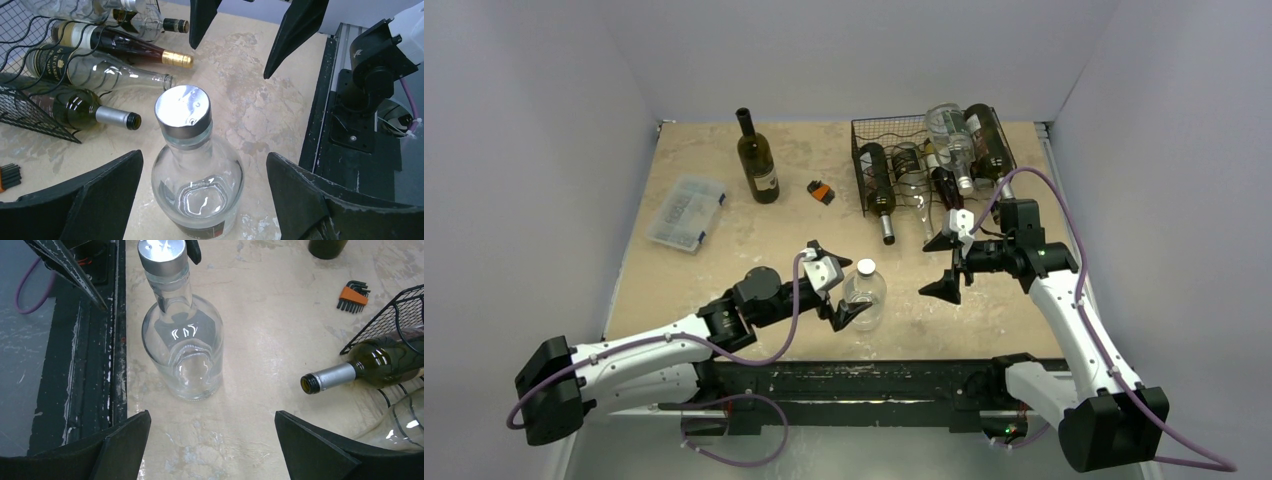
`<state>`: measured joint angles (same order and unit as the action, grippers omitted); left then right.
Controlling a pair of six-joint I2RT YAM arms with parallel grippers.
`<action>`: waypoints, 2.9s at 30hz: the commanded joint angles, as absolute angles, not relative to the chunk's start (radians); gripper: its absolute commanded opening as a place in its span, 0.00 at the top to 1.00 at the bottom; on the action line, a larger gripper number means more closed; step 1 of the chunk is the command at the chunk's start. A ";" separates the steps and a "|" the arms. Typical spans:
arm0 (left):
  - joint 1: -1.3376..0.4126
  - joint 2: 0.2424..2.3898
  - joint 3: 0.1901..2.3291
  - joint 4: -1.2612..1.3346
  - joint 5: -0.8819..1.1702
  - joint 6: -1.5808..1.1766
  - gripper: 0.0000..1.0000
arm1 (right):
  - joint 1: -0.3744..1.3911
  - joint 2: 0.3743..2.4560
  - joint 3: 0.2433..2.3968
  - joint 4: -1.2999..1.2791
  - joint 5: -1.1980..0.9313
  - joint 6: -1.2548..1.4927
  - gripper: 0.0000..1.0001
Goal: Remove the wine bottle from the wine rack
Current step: Place the wine bottle at the center of the board, then pick up the wine bottle from the center of the board.
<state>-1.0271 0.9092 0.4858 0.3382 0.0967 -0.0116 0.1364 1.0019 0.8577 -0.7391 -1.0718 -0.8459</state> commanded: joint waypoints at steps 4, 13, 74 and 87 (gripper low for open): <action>-1.022 0.980 0.459 0.587 0.117 0.011 0.09 | 0.131 0.997 0.854 -0.736 -1.066 -0.873 0.01; -1.022 1.043 0.461 0.637 0.088 -0.024 0.20 | 0.131 0.996 0.854 -0.745 -1.054 -0.886 0.01; -1.022 1.122 0.503 0.666 0.054 -0.052 0.49 | 0.131 1.007 0.848 -0.755 -1.025 -0.900 0.01; -1.022 1.158 0.545 0.667 0.068 -0.045 0.78 | 0.131 1.010 0.845 -0.755 -1.016 -0.902 0.01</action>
<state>-1.0233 1.1519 0.4934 0.6117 0.0559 -0.0418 0.1364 1.0058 0.8574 -0.7479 -1.0210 -0.8837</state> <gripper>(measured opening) 0.371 0.987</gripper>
